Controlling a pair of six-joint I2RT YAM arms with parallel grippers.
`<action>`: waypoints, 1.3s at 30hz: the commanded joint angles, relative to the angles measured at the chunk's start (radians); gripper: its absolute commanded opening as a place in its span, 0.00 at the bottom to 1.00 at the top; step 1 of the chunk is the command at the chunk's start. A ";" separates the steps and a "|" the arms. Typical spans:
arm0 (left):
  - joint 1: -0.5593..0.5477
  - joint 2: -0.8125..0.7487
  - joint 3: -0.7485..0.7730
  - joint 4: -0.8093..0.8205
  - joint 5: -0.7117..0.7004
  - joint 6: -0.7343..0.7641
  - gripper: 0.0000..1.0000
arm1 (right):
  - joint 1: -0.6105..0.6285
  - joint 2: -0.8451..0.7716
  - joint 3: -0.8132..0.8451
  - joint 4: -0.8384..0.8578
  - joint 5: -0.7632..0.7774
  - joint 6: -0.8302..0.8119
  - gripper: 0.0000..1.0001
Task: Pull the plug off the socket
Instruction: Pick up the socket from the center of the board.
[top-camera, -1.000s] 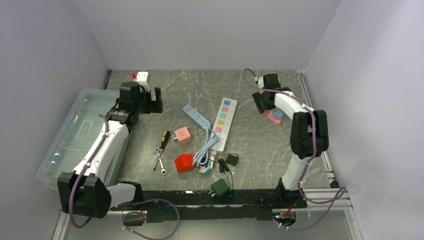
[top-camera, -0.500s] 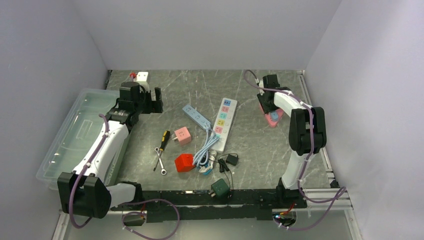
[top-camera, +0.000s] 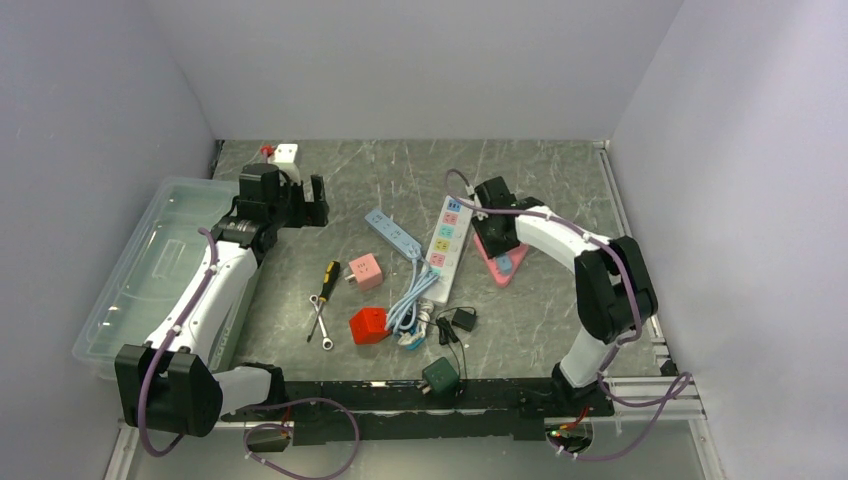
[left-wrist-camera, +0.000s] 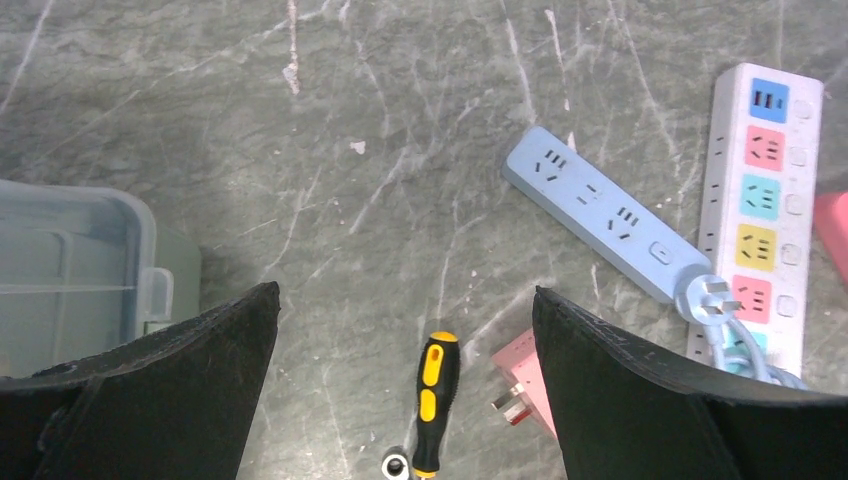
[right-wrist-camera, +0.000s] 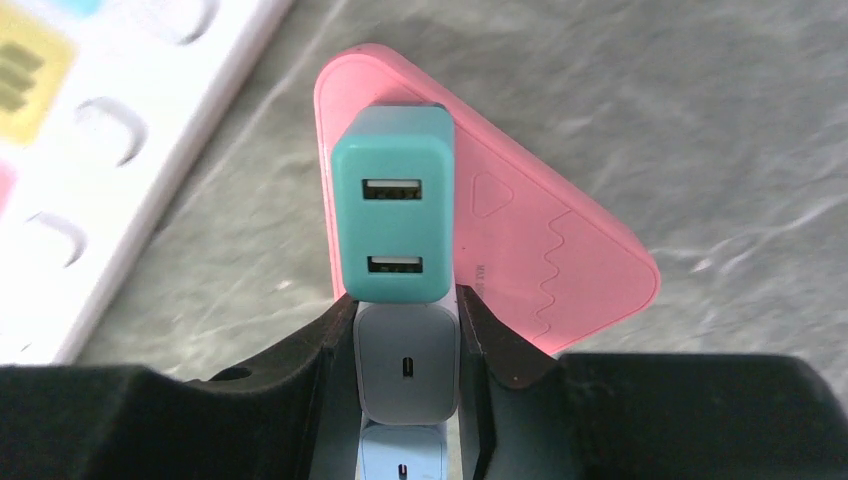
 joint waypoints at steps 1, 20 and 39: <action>-0.001 -0.010 0.033 0.041 0.101 -0.032 1.00 | 0.046 -0.130 -0.052 -0.007 -0.050 0.137 0.23; -0.241 0.202 0.001 0.263 0.706 -0.162 0.95 | 0.125 -0.445 -0.229 0.218 -0.155 0.270 0.17; -0.282 0.394 -0.015 0.492 0.962 -0.411 0.92 | 0.287 -0.483 -0.220 0.421 -0.283 0.301 0.16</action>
